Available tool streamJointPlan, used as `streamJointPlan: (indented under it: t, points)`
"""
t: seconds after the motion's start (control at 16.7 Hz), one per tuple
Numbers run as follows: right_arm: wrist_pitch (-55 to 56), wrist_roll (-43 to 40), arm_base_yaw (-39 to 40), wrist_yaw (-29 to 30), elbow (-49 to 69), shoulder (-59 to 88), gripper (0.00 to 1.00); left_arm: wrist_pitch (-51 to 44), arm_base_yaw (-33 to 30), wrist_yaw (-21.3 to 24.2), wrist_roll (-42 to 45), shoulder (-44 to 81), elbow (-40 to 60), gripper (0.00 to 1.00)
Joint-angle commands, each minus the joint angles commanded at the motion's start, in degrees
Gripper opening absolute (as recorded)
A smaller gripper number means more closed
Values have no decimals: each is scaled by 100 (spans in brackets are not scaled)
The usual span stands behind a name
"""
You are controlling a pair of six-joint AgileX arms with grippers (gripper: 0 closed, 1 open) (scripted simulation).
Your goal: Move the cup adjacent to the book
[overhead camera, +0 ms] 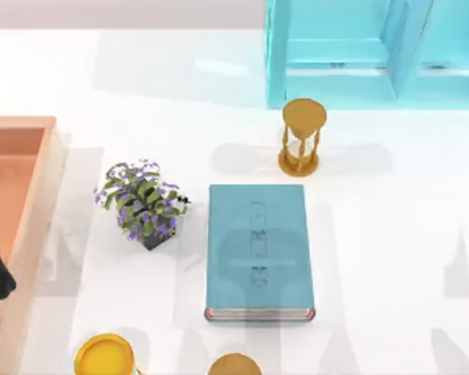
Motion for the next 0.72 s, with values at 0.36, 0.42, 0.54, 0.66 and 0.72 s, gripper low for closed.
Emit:
streamJointPlan:
  t: [0.36,0.42,0.54,0.66,0.72]
  points:
    - [-589,-612,-35,8,469,533,100,0,0,0,0,0,0,100]
    - [-868,-914,-47,8,679,777,100,0,0,0,0,0,0,100]
    - [-1546,-1692,-73,4,1171,1369,100,0,0,0,0,0,0,100]
    - [-2356,-2668,-105,-4,1722,2071,100,0,0,0,0,0,0,100]
    - [-2801,-3216,-123,-10,2009,2452,100,0,0,0,0,0,0,100]
